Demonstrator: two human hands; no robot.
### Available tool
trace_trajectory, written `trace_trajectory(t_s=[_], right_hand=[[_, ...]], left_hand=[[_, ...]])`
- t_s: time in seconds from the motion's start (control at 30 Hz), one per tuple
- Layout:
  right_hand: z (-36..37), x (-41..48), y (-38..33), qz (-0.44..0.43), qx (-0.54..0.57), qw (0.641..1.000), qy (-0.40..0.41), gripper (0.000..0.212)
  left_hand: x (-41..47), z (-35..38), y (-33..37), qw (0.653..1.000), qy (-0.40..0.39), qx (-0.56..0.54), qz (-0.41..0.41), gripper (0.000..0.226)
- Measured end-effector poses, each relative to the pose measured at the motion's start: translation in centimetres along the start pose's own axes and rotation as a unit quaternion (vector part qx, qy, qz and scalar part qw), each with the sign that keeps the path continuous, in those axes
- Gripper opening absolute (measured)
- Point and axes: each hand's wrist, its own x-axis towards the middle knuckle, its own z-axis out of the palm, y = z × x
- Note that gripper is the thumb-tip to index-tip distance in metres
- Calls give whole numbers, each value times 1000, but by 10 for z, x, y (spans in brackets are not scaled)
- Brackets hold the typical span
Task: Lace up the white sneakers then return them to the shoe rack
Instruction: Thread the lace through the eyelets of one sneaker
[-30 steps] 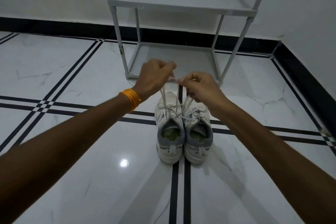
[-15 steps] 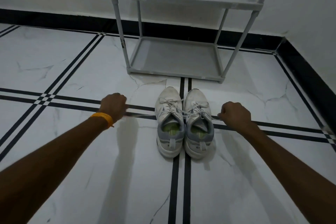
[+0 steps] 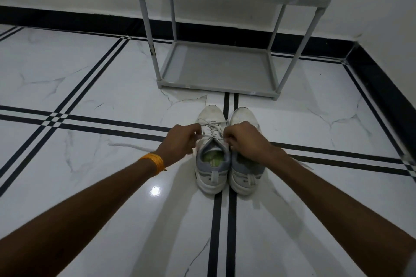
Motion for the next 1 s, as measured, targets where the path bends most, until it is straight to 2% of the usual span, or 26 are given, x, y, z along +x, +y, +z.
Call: trace_trajectory(t_s=[0.1,0.17,0.33,0.43,0.53,0.57,0.6,0.67,0.7,0.8,0.9,0.93,1.0], right_hand=[[3,-5,10,22,-27,999,21,15],[15,-11,13,26,-39,999,19,13],[26,-11,17,35,-54,998,10,12],[20,-11,13,44,-61,997,-3,14],[0,-14,6,72,-71,995,-18,18],[-9,-16,4,90,-16,996,-14,23],[-20,-19,0,108,90,990,-11,28],[-34,-24,-9,123,344,931,-4,31],[-34,-25,-13,124,429,895,6,30],[-21,-19,-24,150,579,800,52,25],[-7,-14,-33,188,699,685,81,21],[-6,-14,-35,196,718,663,82,20],[-1,-11,-37,213,703,674,76,23]], left_hand=[[2,-2,-9,979,-34,188,69,11],[0,-1,-13,972,-50,212,91,15],[-4,5,-14,970,-58,225,78,19],[-2,6,-13,973,-50,215,67,11],[-1,4,-15,983,-36,181,22,9],[-2,1,-14,988,-31,152,4,13],[-3,-4,-13,995,-23,99,-15,18],[-5,-17,-1,995,-13,-73,-70,26],[-6,-22,5,979,-15,-176,-106,29],[-5,-22,21,900,9,-402,-167,37],[-5,-12,33,845,39,-504,-172,32],[-4,-8,37,837,45,-517,-171,31],[-2,-3,43,834,62,-521,-171,30]])
